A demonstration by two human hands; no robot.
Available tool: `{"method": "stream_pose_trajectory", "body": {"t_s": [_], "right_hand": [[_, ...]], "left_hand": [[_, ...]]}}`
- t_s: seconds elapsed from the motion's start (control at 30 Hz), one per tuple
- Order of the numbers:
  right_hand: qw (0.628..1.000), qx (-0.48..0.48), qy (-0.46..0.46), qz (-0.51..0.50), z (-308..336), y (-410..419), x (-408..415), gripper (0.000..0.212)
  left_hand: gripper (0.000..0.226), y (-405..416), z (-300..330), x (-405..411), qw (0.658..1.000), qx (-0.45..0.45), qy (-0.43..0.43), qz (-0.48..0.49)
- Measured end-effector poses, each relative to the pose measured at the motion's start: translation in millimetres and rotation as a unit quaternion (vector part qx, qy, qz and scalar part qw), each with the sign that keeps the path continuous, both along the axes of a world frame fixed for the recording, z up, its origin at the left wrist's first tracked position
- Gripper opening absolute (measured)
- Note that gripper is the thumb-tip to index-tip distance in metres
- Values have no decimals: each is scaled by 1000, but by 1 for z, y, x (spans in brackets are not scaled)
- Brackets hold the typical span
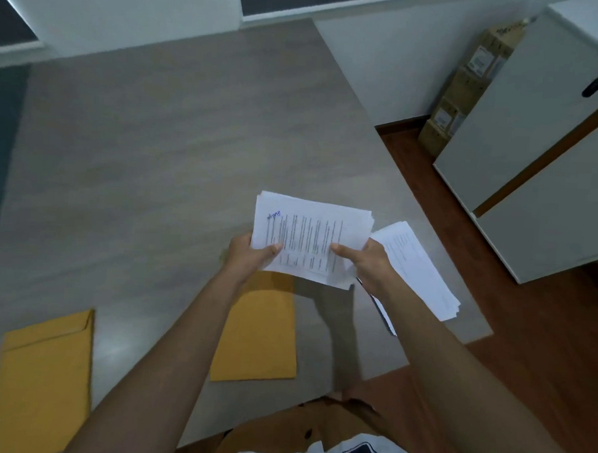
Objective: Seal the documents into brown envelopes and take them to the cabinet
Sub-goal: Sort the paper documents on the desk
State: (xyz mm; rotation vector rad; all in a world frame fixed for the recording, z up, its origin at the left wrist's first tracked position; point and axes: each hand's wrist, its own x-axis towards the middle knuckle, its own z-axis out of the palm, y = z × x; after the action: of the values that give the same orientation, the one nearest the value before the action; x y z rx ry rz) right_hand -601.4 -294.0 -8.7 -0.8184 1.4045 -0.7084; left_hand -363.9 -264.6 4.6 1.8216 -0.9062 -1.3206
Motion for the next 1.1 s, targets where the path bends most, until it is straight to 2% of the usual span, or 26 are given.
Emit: {"method": "stream_pose_trajectory", "body": {"t_s": [0.2, 0.33, 0.47, 0.57, 0.77, 0.83, 0.97, 1.1], "right_hand": [[998, -33, 13, 51, -3, 14, 32, 39], [997, -41, 16, 56, -12, 20, 36, 40], [994, -13, 71, 83, -24, 35, 33, 37], [993, -20, 92, 64, -21, 36, 31, 35], [989, -28, 131, -59, -16, 33, -10, 46], [983, -36, 141, -108, -13, 33, -41, 40], [953, -47, 267, -136, -16, 36, -106, 33], [922, -31, 375, -94, -29, 41, -151, 31]], "left_hand": [[36, 16, -2, 42, 1000, 14, 8, -5], [27, 25, -10, 49, 1000, 12, 12, 13], [33, 42, -24, 39, 999, 41, -9, 19], [30, 36, -18, 27, 999, 29, -34, 8], [32, -17, -2, -16, 983, -5, -107, -148], [31, -36, -2, -42, 966, -8, -134, -222], [25, -65, -7, -105, 925, -39, -203, -319], [25, -80, -21, -170, 890, -80, -260, -366]]}}
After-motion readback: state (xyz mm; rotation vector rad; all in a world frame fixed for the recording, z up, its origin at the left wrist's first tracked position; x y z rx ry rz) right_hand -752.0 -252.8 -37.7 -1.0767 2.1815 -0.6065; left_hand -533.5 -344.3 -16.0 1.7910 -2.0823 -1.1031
